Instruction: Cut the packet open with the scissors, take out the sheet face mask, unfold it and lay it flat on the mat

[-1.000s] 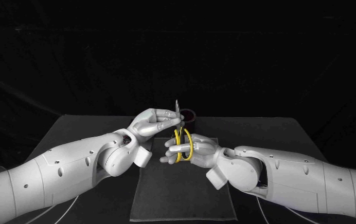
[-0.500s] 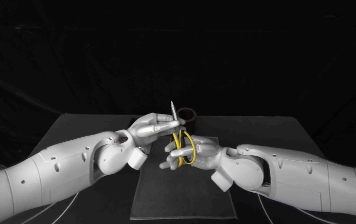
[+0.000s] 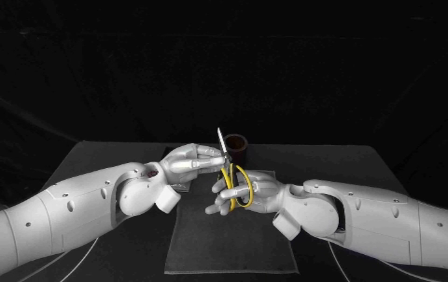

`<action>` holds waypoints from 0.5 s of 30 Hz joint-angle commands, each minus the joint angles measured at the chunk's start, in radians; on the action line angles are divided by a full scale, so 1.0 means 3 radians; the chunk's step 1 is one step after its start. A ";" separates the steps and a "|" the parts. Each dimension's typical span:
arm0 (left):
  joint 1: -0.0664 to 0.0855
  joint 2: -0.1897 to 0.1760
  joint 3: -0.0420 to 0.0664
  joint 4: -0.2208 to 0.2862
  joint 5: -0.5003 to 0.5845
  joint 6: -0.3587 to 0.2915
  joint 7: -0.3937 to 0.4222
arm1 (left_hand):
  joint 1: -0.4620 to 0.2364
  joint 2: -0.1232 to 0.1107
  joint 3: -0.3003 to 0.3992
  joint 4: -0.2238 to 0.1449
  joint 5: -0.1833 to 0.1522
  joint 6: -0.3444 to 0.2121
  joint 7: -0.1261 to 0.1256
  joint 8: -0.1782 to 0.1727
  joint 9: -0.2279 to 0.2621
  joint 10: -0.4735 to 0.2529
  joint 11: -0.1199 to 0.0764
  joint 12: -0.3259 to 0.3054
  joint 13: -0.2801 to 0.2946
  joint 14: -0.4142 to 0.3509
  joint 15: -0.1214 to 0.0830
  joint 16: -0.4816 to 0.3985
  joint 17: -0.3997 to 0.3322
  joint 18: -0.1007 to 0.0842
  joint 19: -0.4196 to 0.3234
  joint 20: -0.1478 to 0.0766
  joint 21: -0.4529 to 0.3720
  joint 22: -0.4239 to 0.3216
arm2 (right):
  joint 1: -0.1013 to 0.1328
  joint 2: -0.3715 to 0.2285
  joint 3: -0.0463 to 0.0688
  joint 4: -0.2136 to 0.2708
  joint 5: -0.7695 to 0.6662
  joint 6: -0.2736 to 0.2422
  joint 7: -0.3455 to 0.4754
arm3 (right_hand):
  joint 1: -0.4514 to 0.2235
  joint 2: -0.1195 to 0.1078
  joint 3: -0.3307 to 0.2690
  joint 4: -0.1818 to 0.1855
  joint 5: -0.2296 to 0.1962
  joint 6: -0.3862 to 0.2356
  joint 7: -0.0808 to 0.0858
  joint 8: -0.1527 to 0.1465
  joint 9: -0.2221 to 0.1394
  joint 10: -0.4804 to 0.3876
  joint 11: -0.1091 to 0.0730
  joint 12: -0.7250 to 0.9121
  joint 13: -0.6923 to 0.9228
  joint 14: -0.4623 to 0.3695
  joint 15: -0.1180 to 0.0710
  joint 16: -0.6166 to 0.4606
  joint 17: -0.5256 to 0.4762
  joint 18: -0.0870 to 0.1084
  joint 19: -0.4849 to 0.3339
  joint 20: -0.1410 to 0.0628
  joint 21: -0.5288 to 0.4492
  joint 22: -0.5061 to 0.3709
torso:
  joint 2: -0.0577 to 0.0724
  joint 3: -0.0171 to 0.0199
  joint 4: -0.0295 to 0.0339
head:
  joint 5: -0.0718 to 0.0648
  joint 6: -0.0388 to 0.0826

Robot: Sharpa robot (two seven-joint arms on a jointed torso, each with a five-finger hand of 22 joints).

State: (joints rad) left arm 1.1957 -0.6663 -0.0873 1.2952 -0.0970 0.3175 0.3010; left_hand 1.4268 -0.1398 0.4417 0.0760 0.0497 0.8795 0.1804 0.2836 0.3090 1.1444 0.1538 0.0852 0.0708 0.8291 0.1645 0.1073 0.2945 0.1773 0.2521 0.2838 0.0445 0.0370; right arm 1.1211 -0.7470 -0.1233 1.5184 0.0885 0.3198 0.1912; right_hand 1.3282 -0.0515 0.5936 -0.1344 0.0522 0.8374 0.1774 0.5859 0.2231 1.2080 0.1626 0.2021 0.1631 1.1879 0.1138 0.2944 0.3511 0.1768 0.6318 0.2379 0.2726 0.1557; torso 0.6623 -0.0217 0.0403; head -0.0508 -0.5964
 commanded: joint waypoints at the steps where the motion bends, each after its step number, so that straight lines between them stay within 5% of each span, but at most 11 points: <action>1: 0.0000 0.0013 0.0001 -0.0002 -0.0007 0.0260 -0.0027 | 0.0036 -0.0008 0.0034 -0.0008 -0.0007 0.0061 -0.0035 0.0022 0.0006 0.0043 -0.0017 0.0003 -0.0007 -0.0007 -0.0028 0.0017 0.0003 0.0025 -0.0007 -0.0028 -0.0012 0.0002 | 0.0004 0.0003 0.0007 -0.0015 -0.0004 0.0098 -0.0003 | 0.0017 0.0047 0.0360 -0.0360 -0.0011 0.0025 0.0003 -0.0016 -0.0006 0.0261 -0.0210 0.0018 0.0006 0.0167 -0.0185 -0.0007 0.0004 0.0044 -0.0019 0.0011 0.0016 0.0004 | -0.0001 -0.0001 0.0002 | -0.0003 -0.0002; 15: -0.0001 0.0037 0.0000 0.0033 -0.0035 0.0328 -0.0017 | 0.0023 -0.0081 0.0100 0.0015 -0.0008 0.0033 -0.0106 -0.0027 -0.0028 -0.0048 -0.0101 -0.0087 -0.0030 -0.0092 -0.0034 -0.0013 -0.0001 0.0019 -0.0049 -0.0045 -0.0025 -0.0003 | 0.0003 0.0025 0.0007 -0.0058 -0.0009 -0.0006 -0.0063 | 0.0025 0.0047 0.0355 -0.0372 -0.0009 0.0049 0.0006 -0.0040 -0.0010 0.0265 -0.0209 0.0015 0.0015 0.0168 -0.0188 -0.0006 0.0021 0.0044 0.0000 0.0008 0.0036 0.0015 | 0.0001 -0.0001 0.0001 | 0.0011 -0.0031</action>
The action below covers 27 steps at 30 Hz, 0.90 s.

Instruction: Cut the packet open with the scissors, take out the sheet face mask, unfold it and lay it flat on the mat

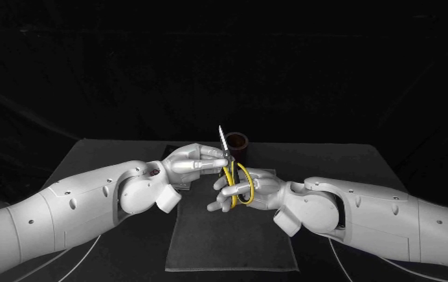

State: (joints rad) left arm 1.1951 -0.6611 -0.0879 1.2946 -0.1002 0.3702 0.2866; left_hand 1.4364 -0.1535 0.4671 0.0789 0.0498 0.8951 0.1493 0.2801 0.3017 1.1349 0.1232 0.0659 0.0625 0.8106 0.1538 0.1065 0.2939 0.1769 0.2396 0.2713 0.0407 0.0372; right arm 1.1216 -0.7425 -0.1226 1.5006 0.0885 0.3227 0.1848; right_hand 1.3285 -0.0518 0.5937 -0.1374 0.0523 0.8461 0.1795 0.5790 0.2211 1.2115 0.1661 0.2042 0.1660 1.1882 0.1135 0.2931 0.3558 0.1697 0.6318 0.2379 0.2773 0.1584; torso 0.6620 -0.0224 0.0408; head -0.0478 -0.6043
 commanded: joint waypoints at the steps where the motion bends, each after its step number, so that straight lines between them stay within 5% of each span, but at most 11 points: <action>1: 0.0001 0.0021 0.0003 0.0037 -0.0024 0.0147 0.0033 | -0.0018 -0.0044 0.0012 0.0011 -0.0008 -0.0026 0.0000 -0.0021 -0.0007 -0.0025 0.0006 -0.0022 -0.0002 -0.0032 0.0002 -0.0010 0.0001 0.0020 -0.0008 -0.0003 -0.0012 -0.0004 | 0.0002 0.0011 0.0004 0.0003 -0.0013 -0.0022 -0.0048 | 0.0025 0.0048 0.0354 -0.0363 -0.0009 0.0023 -0.0001 -0.0020 -0.0003 0.0253 -0.0220 0.0008 0.0006 0.0167 -0.0188 -0.0002 0.0008 0.0067 0.0002 0.0008 0.0023 0.0007 | 0.0001 0.0002 -0.0002 | 0.0003 -0.0007; 9: 0.0001 0.0020 0.0003 0.0044 0.0010 0.0091 0.0057 | -0.0091 -0.0117 -0.0038 0.0059 -0.0008 -0.0063 0.0027 -0.0055 -0.0025 -0.0068 0.0037 -0.0016 0.0002 -0.0045 0.0004 -0.0010 0.0005 0.0020 -0.0019 -0.0001 -0.0014 -0.0005 | 0.0001 0.0009 0.0004 0.0005 -0.0044 -0.0048 -0.0091 | 0.0028 0.0048 0.0354 -0.0367 -0.0010 0.0026 -0.0001 -0.0024 -0.0004 0.0254 -0.0221 0.0007 0.0008 0.0167 -0.0188 -0.0002 0.0011 0.0067 0.0004 0.0007 0.0026 0.0009 | 0.0001 0.0002 -0.0003 | 0.0006 -0.0019; 16: 0.0001 0.0029 0.0003 0.0051 0.0011 0.0067 0.0079 | 0.0083 0.0031 0.0095 0.0005 -0.0007 0.0100 -0.0042 0.0026 0.0009 0.0116 -0.0010 0.0033 0.0022 0.0009 -0.0004 0.0034 0.0028 0.0026 -0.0002 0.0002 -0.0008 -0.0001 | 0.0001 0.0007 0.0004 0.0004 -0.0056 -0.0057 -0.0099 | 0.0029 0.0047 0.0353 -0.0369 -0.0010 0.0029 -0.0001 -0.0027 -0.0004 0.0255 -0.0221 0.0007 0.0009 0.0167 -0.0188 -0.0002 0.0012 0.0067 0.0005 0.0007 0.0028 0.0009 | 0.0000 0.0003 -0.0001 | 0.0008 -0.0025; 19: 0.0001 0.0036 0.0002 0.0054 -0.0035 0.0028 0.0091 | 0.0339 0.0152 0.0284 -0.0197 -0.0006 0.0239 -0.0056 0.0097 0.0046 0.0284 -0.0036 0.0090 0.0045 0.0110 -0.0044 0.0106 0.0061 0.0037 0.0191 -0.0024 0.0042 0.0032 | 0.0000 0.0008 0.0003 0.0007 -0.0046 -0.0057 -0.0091 | 0.0030 0.0046 0.0353 -0.0370 -0.0009 0.0031 -0.0001 -0.0030 -0.0005 0.0255 -0.0220 0.0006 0.0010 0.0166 -0.0188 -0.0002 0.0015 0.0067 0.0007 0.0007 0.0030 0.0011 | 0.0001 0.0004 0.0000 | 0.0009 -0.0030; 24: 0.0002 0.0047 0.0002 0.0049 -0.0150 -0.0159 0.0142 | 0.0360 0.0181 0.0519 -0.0376 -0.0007 0.0401 -0.0074 0.0164 0.0088 0.0446 -0.0084 0.0142 0.0069 0.0302 -0.0110 0.0230 0.0122 0.0032 0.0700 -0.0096 0.0204 0.0123 | -0.0001 0.0005 0.0003 0.0035 -0.0011 -0.0037 -0.0064 | 0.0025 0.0045 0.0346 -0.0372 -0.0008 0.0033 0.0005 -0.0061 -0.0012 0.0251 -0.0215 -0.0002 0.0017 0.0143 -0.0181 -0.0017 0.0024 0.0066 0.0012 0.0007 0.0041 0.0017 | 0.0000 0.0004 -0.0003 | 0.0008 -0.0034; 27: 0.0002 0.0051 0.0002 0.0045 -0.0177 -0.0263 0.0183 | 0.0323 0.0182 0.0568 -0.0414 -0.0007 0.0434 -0.0087 0.0175 0.0098 0.0475 -0.0101 0.0146 0.0071 0.0330 -0.0124 0.0253 0.0139 0.0029 0.0804 -0.0114 0.0244 0.0144 | -0.0002 0.0003 0.0003 0.0048 -0.0002 -0.0024 -0.0065 | 0.0022 0.0045 0.0342 -0.0374 -0.0008 0.0036 0.0007 -0.0081 -0.0017 0.0252 -0.0213 -0.0007 0.0024 0.0121 -0.0175 -0.0029 0.0029 0.0065 0.0008 0.0009 0.0044 0.0019 | 0.0000 0.0004 -0.0005 | 0.0008 -0.0037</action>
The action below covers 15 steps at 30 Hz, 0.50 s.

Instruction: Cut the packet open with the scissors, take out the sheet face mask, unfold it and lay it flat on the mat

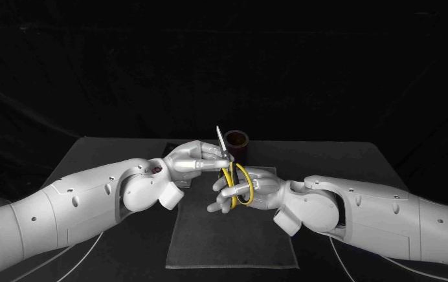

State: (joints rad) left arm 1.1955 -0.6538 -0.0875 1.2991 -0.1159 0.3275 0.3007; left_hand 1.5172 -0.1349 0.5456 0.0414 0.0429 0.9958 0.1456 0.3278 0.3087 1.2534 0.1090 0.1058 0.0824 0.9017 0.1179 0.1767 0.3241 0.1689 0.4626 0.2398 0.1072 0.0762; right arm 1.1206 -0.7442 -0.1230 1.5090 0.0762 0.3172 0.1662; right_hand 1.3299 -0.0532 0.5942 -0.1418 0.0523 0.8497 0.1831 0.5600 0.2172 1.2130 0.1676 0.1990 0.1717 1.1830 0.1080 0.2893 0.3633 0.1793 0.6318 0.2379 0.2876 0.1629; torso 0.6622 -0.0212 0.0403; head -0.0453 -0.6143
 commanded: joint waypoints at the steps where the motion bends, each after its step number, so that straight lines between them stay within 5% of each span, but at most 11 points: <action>1: 0.0001 0.0027 0.0001 0.0030 -0.0130 -0.0151 0.0149 | 0.0035 0.0120 0.0323 -0.0303 0.0015 0.0109 -0.0079 0.0019 0.0077 0.0090 -0.0059 0.0012 0.0005 0.0033 -0.0008 0.0026 0.0044 0.0054 0.0088 -0.0014 0.0033 0.0019 | 0.0001 0.0008 0.0005 0.0023 0.0041 0.0001 -0.0006 | 0.0017 0.0049 0.0339 -0.0360 -0.0008 0.0024 -0.0003 -0.0027 -0.0006 0.0247 -0.0216 0.0007 0.0008 0.0129 -0.0154 -0.0021 0.0007 0.0033 0.0006 0.0009 0.0010 0.0005 | -0.0001 -0.0001 -0.0002 | 0.0000 -0.0005; 6: 0.0001 0.0037 0.0001 0.0033 -0.0145 -0.0307 0.0220 | -0.0028 0.0120 0.0351 -0.0342 0.0014 0.0147 -0.0105 0.0031 0.0090 0.0121 -0.0067 0.0012 0.0004 0.0061 -0.0020 0.0053 0.0068 0.0052 0.0203 -0.0027 0.0078 0.0042 | 0.0001 0.0007 0.0005 0.0037 0.0054 0.0015 -0.0046 | -0.0061 0.0020 0.0344 -0.0339 0.0007 -0.0053 0.0060 -0.0175 -0.0042 0.0103 -0.0150 -0.0120 -0.0007 -0.0086 -0.0071 -0.0152 0.0005 0.0029 -0.0125 0.0049 -0.0063 -0.0031 | 0.0000 -0.0001 0.0000 | 0.0001 -0.0010; 7: 0.0001 0.0040 0.0001 0.0035 -0.0147 -0.0331 0.0231 | -0.0036 0.0122 0.0355 -0.0349 0.0015 0.0156 -0.0113 0.0034 0.0092 0.0127 -0.0070 0.0013 0.0003 0.0065 -0.0021 0.0057 0.0072 0.0052 0.0209 -0.0029 0.0082 0.0043 | 0.0001 0.0009 0.0005 0.0038 0.0063 0.0016 -0.0051 | -0.0168 -0.0018 0.0345 -0.0286 0.0023 -0.0182 0.0096 -0.0279 -0.0073 -0.0064 -0.0091 -0.0243 -0.0064 -0.0297 0.0018 -0.0279 -0.0038 0.0022 -0.0239 0.0103 -0.0142 -0.0072 | -0.0001 -0.0002 0.0000 | 0.0000 -0.0011; 12: 0.0000 0.0058 0.0001 0.0051 -0.0177 -0.0537 0.0328 | -0.0067 0.0128 0.0369 -0.0382 0.0014 0.0193 -0.0142 0.0047 0.0101 0.0148 -0.0094 0.0012 0.0000 0.0079 -0.0030 0.0075 0.0089 0.0051 0.0257 -0.0040 0.0104 0.0054 | 0.0001 0.0017 0.0004 0.0056 0.0154 -0.0040 -0.0046 | -0.0513 -0.0218 0.0193 -0.0080 0.0034 -0.0499 0.0167 -0.0489 -0.0093 -0.0396 0.0019 -0.0455 -0.0270 -0.0549 0.0146 -0.0466 -0.0123 0.0020 -0.0866 0.0178 -0.0479 -0.0267 | -0.0002 -0.0004 0.0003 | -0.0008 -0.0009; 15: 0.0000 0.0067 0.0000 0.0059 -0.0202 -0.0650 0.0380 | -0.0079 0.0133 0.0373 -0.0395 0.0014 0.0209 -0.0154 0.0052 0.0104 0.0157 -0.0109 0.0011 -0.0001 0.0086 -0.0032 0.0082 0.0097 0.0050 0.0292 -0.0045 0.0119 0.0061 | 0.0001 0.0023 0.0004 0.0067 0.0193 -0.0084 -0.0030 | -0.0553 -0.0260 0.0052 -0.0014 0.0038 -0.0620 0.0192 -0.0521 -0.0065 -0.0547 0.0071 -0.0456 -0.0359 -0.0756 0.0204 -0.0599 -0.0210 -0.0014 -0.1205 0.0192 -0.0636 -0.0357 | -0.0002 -0.0003 0.0004 | -0.0016 -0.0006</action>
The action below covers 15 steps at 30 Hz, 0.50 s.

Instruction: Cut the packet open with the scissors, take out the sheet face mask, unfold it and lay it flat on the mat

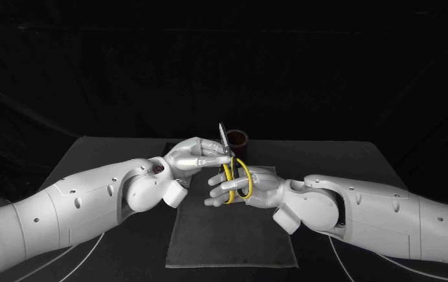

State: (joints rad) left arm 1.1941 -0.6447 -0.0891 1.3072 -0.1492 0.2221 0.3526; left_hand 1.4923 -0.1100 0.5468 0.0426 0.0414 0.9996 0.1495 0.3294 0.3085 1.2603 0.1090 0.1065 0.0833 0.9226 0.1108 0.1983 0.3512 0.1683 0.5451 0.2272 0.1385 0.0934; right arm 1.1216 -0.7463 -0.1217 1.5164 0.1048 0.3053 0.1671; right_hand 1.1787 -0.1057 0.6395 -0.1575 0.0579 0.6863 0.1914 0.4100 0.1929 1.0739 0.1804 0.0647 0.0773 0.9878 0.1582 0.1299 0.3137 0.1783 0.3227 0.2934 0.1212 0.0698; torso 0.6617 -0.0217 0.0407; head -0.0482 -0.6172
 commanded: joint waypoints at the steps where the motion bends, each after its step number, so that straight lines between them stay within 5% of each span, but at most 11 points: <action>1: 0.0005 0.0045 0.0006 0.0038 -0.0115 -0.0395 0.0253 | -0.0001 0.0051 0.0370 -0.0405 0.0019 0.0202 -0.0170 0.0047 0.0106 0.0137 -0.0114 0.0008 -0.0005 0.0019 -0.0011 0.0013 0.0010 0.0052 0.0021 -0.0006 0.0018 0.0006 | -0.0002 0.0035 -0.0001 0.0056 0.0123 -0.0126 0.0000 | -0.0042 -0.0076 -0.0177 0.0066 0.0018 -0.0127 0.0151 -0.0010 0.0044 -0.0141 0.0016 -0.0002 -0.0047 -0.0089 0.0023 -0.0070 -0.0072 -0.0031 -0.0298 0.0007 -0.0136 -0.0079 | -0.0001 -0.0002 0.0002 | -0.0009 0.0005; 3: 0.0005 0.0055 0.0005 0.0042 -0.0135 -0.0507 0.0304 | -0.0008 0.0052 0.0371 -0.0409 0.0019 0.0207 -0.0173 0.0048 0.0107 0.0141 -0.0117 0.0008 -0.0006 0.0023 -0.0012 0.0017 0.0014 0.0051 0.0026 -0.0007 0.0021 0.0007 | -0.0002 0.0038 -0.0001 0.0077 0.0133 -0.0253 0.0045 | 0.0139 0.0001 -0.0098 -0.0010 0.0000 -0.0089 0.0130 0.0068 0.0102 0.0010 -0.0023 0.0064 -0.0037 0.0230 -0.0073 0.0088 -0.0038 0.0011 -0.0169 -0.0004 -0.0088 -0.0057 | -0.0001 -0.0004 0.0002 | -0.0013 0.0009; 4: 0.0005 0.0061 0.0005 0.0044 -0.0151 -0.0568 0.0332 | -0.0016 0.0053 0.0371 -0.0414 0.0019 0.0213 -0.0175 0.0050 0.0107 0.0146 -0.0124 0.0007 -0.0007 0.0027 -0.0010 0.0021 0.0018 0.0050 0.0029 -0.0008 0.0024 0.0008 | -0.0002 0.0037 -0.0001 0.0093 0.0134 -0.0331 0.0071 | 0.0352 0.0072 0.0073 -0.0144 -0.0004 -0.0065 0.0126 0.0112 0.0133 0.0122 -0.0048 0.0108 -0.0033 0.0412 -0.0112 0.0178 -0.0009 0.0041 -0.0046 -0.0015 -0.0039 -0.0034 | -0.0001 -0.0005 0.0002 | -0.0013 0.0009; 10: 0.0005 0.0089 0.0006 0.0043 -0.0250 -0.0882 0.0471 | -0.0031 0.0057 0.0372 -0.0423 0.0019 0.0227 -0.0178 0.0052 0.0108 0.0156 -0.0133 0.0005 -0.0009 0.0036 -0.0009 0.0029 0.0026 0.0049 0.0046 -0.0007 0.0033 0.0013 | -0.0002 0.0021 -0.0002 0.0179 0.0208 -0.0750 0.0226 | 0.0480 0.0136 0.0362 -0.0263 0.0014 -0.0067 0.0167 0.0201 0.0208 0.0223 -0.0041 0.0097 -0.0051 0.0523 -0.0139 0.0199 -0.0011 0.0043 0.0099 -0.0030 0.0023 -0.0014 | 0.0002 -0.0004 0.0003 | -0.0026 0.0021; 15: 0.0004 0.0101 0.0007 0.0042 -0.0295 -0.1052 0.0536 | -0.0037 0.0060 0.0375 -0.0430 0.0019 0.0234 -0.0178 0.0053 0.0109 0.0163 -0.0137 0.0005 -0.0010 0.0042 -0.0008 0.0034 0.0031 0.0048 0.0058 -0.0006 0.0040 0.0016 | -0.0003 0.0014 -0.0002 0.0233 0.0287 -0.0893 0.0306 | 0.0450 0.0133 0.0464 -0.0257 0.0010 -0.0124 0.0200 0.0242 0.0251 0.0187 -0.0010 0.0037 -0.0053 0.0448 -0.0101 0.0124 -0.0055 0.0039 0.0038 -0.0016 -0.0004 -0.0035 | 0.0003 -0.0001 0.0001 | -0.0029 0.0026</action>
State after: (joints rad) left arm 1.1925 -0.6235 -0.0901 1.3153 -0.2047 0.0064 0.4560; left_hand 1.4836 -0.1017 0.5409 0.0369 0.0400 1.0014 0.1519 0.3293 0.2551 1.2601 0.1092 0.1012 0.0785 0.9260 0.1077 0.2021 0.3592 0.1725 0.5561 0.2236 0.1467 0.0968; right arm 1.1227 -0.7505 -0.1204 1.5685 0.1749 0.0944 0.2449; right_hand 1.3129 -0.0676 0.7039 -0.2085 0.0579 0.6746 0.1829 0.4760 0.2672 1.1332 0.1733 0.0773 0.0626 1.1212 0.1392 0.1695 0.2986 0.1770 0.3406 0.2906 0.1251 0.0606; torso 0.6616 -0.0229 0.0413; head -0.0556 -0.6103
